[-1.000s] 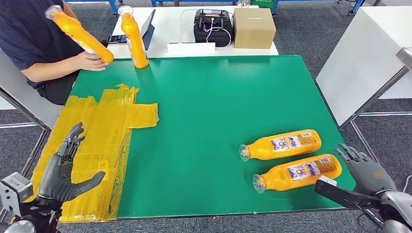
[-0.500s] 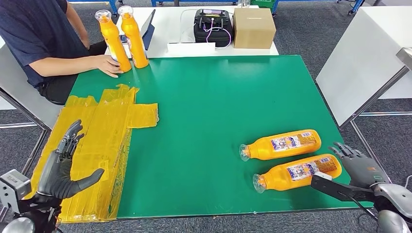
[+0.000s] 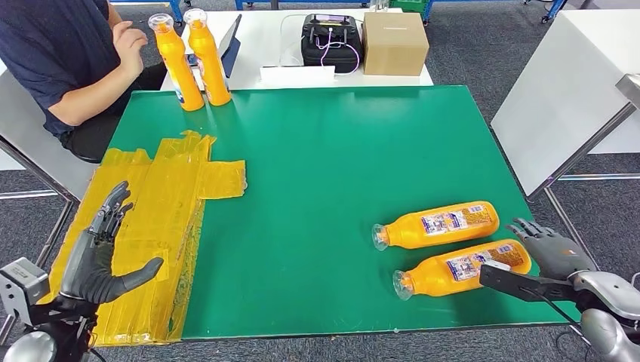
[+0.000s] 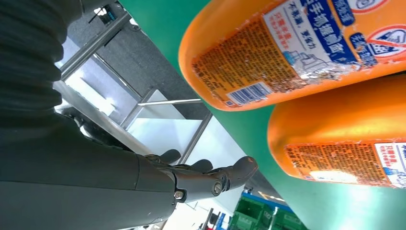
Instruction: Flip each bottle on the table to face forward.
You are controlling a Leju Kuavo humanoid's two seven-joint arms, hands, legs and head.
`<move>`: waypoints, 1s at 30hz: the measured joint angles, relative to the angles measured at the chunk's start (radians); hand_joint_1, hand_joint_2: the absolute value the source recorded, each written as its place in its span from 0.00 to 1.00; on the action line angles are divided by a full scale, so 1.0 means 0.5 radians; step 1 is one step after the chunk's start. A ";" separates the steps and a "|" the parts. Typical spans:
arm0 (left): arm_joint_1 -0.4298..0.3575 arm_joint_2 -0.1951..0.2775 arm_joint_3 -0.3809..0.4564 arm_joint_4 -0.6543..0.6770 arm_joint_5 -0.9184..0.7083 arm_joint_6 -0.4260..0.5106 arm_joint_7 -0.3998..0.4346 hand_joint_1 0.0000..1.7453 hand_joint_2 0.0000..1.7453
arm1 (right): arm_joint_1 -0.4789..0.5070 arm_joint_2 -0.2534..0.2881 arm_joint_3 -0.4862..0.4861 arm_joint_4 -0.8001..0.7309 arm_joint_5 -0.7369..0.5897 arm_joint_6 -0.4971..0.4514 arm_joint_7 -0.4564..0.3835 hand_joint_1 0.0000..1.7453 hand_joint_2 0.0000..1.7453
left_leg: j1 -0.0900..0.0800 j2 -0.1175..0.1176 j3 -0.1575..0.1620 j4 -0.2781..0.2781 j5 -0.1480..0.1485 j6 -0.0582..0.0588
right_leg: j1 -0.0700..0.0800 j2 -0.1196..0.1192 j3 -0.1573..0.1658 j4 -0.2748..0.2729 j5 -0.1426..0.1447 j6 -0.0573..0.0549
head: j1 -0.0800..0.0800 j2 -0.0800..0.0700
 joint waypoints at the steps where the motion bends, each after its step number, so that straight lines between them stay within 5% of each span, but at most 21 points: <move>1: -0.002 0.000 -0.003 0.001 0.001 0.000 0.000 0.00 1.00 | -0.018 -0.001 0.021 0.017 0.001 0.001 -0.004 0.00 1.00 | 0.000 0.000 0.000 0.000 0.000 0.000 | 0.000 0.000 0.000 0.000 0.000 0.000 | 0.000 0.000; 12: -0.110 0.015 -0.060 0.061 0.016 -0.001 0.013 0.00 1.00 | -0.107 -0.017 0.308 0.201 -0.054 0.086 -0.111 0.00 1.00 | 0.000 -0.001 0.000 0.000 0.000 0.000 | 0.000 -0.001 0.000 0.000 0.000 0.000 | 0.000 0.000; 14: -0.139 0.018 -0.076 0.083 0.022 -0.001 0.017 0.00 1.00 | -0.107 -0.023 0.364 0.225 -0.057 0.093 -0.121 0.19 1.00 | 0.000 -0.001 0.001 0.000 0.000 0.000 | 0.000 -0.001 0.000 0.000 0.000 0.000 | 0.000 0.000; 17: -0.185 0.021 -0.105 0.120 0.028 0.001 0.025 0.00 1.00 | -0.102 -0.025 0.446 0.257 -0.057 0.087 -0.123 0.76 1.00 | 0.000 -0.001 0.003 0.000 0.000 0.000 | 0.001 -0.001 0.001 0.000 0.000 0.000 | 0.000 0.000; 18: -0.199 0.021 -0.114 0.131 0.030 0.002 0.028 0.00 1.00 | -0.101 -0.025 0.468 0.267 -0.056 0.079 -0.123 0.84 1.00 | 0.001 0.000 0.004 0.000 0.000 0.000 | 0.001 -0.001 0.002 0.000 0.000 0.000 | 0.001 0.000; 24: -0.261 0.022 -0.172 0.181 0.039 0.009 0.045 0.00 1.00 | -0.102 -0.003 0.587 0.362 -0.004 -0.074 -0.094 0.99 1.00 | 0.004 0.002 0.021 0.000 -0.005 -0.002 | 0.005 0.001 0.003 -0.005 -0.002 -0.002 | 0.002 0.000; 30: -0.290 0.022 -0.218 0.204 0.041 0.021 0.061 0.00 1.00 | -0.135 0.109 0.682 0.510 0.051 -0.287 0.004 1.00 1.00 | 0.024 0.016 0.061 -0.002 -0.020 -0.010 | 0.025 0.016 0.040 -0.023 -0.005 -0.009 | 0.002 0.000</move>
